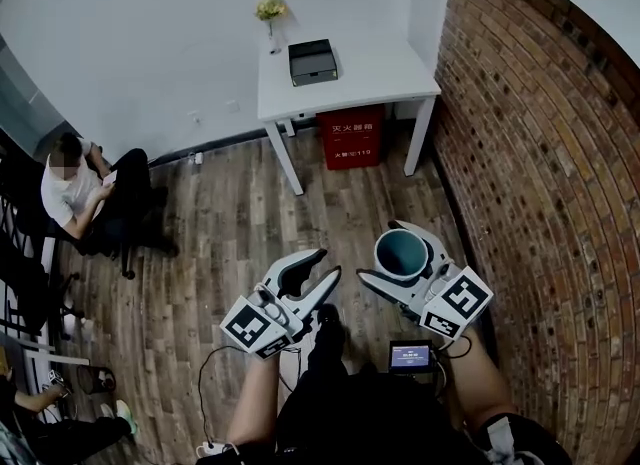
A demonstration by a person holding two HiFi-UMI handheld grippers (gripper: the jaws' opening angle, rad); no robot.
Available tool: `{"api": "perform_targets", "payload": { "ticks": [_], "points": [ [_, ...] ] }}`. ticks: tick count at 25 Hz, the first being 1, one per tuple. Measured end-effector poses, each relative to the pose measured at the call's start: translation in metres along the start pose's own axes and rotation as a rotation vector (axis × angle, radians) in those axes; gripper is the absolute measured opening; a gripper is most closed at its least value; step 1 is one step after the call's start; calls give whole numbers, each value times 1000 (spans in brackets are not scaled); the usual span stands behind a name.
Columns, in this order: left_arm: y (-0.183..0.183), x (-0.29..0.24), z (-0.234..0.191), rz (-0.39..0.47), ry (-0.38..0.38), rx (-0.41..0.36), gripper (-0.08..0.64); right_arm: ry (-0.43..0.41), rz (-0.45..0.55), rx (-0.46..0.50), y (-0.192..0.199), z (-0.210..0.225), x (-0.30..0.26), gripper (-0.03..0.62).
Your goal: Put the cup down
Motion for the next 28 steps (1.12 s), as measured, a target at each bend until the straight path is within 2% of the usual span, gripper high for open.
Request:
{"api": "perform_targets", "payload": {
  "ticks": [9,17,28],
  "points": [
    [-19,-7,-104,11,46,-6,132,41,2,-7,-12,45,-91,420],
    [-31,7,-200,21,49,7,132,60,-12,-6,-19,68,-179,420],
    [-30,5,-272,23,59,35,132,81,-29,-30,-15,101,-242,420]
  ]
}}
Point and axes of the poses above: the fingertips, and each gripper's own axes: x backward along the fingers, z to its right, y out of its underside, the point moved 5 cm from there along x, backward along the fingers, and after that the axes turned 11 degrees about y, right-handed, at the moved point
